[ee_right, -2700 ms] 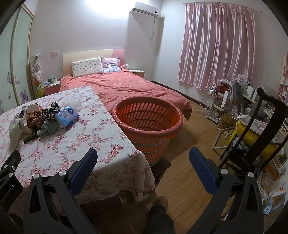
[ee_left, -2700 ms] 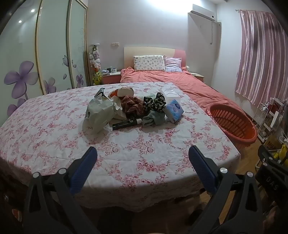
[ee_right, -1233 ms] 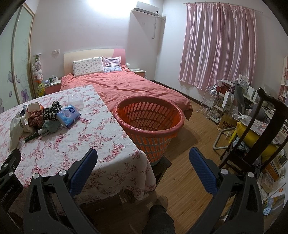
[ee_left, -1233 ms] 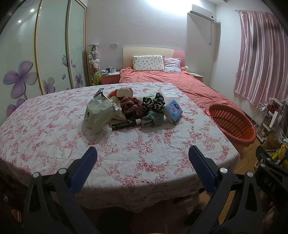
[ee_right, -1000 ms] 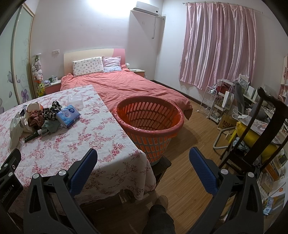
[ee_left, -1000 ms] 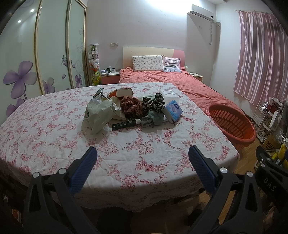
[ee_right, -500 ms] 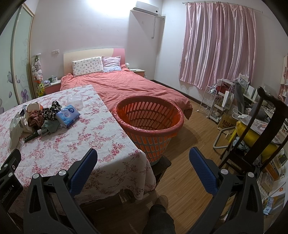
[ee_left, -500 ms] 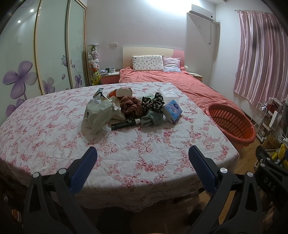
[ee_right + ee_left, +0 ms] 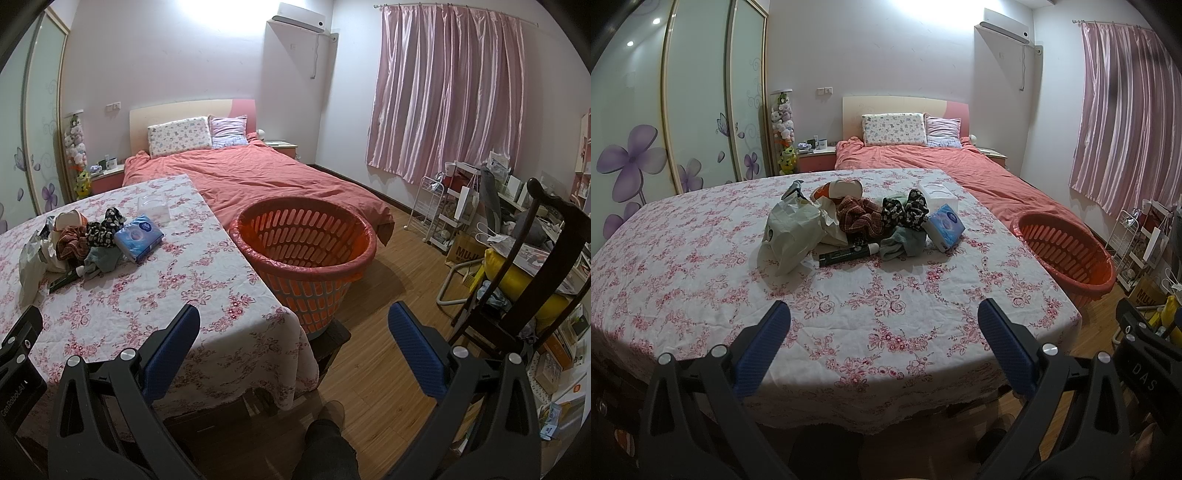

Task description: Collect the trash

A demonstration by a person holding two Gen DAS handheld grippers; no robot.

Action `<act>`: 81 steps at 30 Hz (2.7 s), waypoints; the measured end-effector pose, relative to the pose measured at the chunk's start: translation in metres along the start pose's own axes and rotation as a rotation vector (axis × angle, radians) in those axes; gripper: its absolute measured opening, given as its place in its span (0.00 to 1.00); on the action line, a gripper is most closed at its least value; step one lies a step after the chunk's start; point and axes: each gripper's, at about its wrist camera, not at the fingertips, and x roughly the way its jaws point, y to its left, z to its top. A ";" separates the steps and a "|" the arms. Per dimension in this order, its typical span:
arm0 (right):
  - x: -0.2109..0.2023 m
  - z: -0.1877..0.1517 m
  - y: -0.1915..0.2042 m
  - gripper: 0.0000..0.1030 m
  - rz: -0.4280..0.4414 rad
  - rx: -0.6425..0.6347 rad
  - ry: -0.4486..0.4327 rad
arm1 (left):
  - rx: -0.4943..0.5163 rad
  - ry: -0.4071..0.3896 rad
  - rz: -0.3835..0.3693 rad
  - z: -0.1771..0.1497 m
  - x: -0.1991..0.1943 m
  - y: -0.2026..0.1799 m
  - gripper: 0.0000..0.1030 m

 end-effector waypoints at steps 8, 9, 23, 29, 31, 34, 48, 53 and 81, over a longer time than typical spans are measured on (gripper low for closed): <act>0.003 0.001 0.001 0.98 0.016 0.002 -0.003 | -0.002 0.004 0.002 0.000 0.000 0.002 0.96; 0.004 0.001 0.002 0.98 0.026 0.003 -0.003 | -0.006 0.005 0.005 0.000 0.000 0.005 0.96; 0.042 0.029 0.057 0.98 0.225 -0.025 0.004 | -0.159 0.060 0.075 0.019 0.056 0.087 0.96; 0.075 0.049 0.088 0.94 0.325 -0.004 0.047 | -0.190 0.059 0.100 0.034 0.078 0.114 0.96; 0.085 0.056 0.098 0.91 0.350 -0.003 0.056 | -0.195 0.059 0.107 0.041 0.087 0.121 0.96; 0.105 0.068 0.112 0.85 0.383 0.011 0.094 | -0.199 0.061 0.112 0.049 0.099 0.128 0.96; 0.164 0.066 0.142 0.85 0.440 0.074 0.357 | -0.215 0.107 0.104 0.067 0.143 0.140 0.96; 0.157 0.060 0.143 0.61 0.424 0.034 0.359 | -0.220 0.112 0.100 0.067 0.148 0.144 0.96; 0.157 0.057 0.127 0.49 0.365 -0.056 0.326 | -0.200 0.167 0.082 0.063 0.170 0.153 0.62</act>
